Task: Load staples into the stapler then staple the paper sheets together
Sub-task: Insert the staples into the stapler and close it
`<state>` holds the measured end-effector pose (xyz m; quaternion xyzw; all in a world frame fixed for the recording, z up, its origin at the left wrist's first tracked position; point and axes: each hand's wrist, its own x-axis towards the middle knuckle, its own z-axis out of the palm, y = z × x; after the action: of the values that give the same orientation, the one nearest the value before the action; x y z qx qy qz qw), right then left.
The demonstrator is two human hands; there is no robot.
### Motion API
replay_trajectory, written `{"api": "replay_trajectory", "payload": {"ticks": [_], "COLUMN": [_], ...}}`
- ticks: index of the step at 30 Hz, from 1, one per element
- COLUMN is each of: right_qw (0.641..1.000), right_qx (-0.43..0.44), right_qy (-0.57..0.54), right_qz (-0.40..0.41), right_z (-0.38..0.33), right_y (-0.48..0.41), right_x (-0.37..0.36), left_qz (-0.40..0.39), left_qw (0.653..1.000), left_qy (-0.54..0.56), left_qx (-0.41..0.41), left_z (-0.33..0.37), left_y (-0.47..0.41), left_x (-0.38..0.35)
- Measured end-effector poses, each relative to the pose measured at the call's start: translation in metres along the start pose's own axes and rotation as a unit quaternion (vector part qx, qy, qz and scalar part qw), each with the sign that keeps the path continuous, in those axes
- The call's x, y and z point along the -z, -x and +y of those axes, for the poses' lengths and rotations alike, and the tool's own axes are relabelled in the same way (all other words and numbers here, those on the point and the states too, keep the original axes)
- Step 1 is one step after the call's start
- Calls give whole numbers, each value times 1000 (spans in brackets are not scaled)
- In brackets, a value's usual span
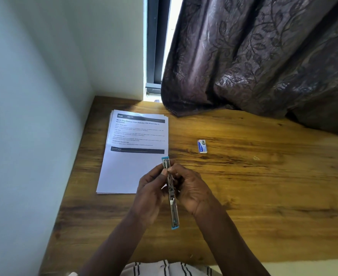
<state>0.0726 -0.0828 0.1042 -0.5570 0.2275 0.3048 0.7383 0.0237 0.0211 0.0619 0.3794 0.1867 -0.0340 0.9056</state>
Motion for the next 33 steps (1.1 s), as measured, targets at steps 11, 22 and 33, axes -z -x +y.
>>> {"api": "replay_trajectory", "payload": {"ticks": [11, 22, 33], "right_qw": [1000, 991, 952], "right_qx": [-25, 84, 221], "right_qy": [0, 63, 210], "right_qz": [7, -82, -33], "right_z": [8, 10, 8], "right_y": [-4, 5, 27], "right_x": [2, 10, 13], "left_qz": [59, 70, 70], "left_qw": [992, 993, 987], "left_qy": [88, 77, 121], "left_qx": [66, 61, 75], "left_z": [-8, 8, 17], "left_y": [-1, -2, 4], "left_x": [-7, -18, -32]}}
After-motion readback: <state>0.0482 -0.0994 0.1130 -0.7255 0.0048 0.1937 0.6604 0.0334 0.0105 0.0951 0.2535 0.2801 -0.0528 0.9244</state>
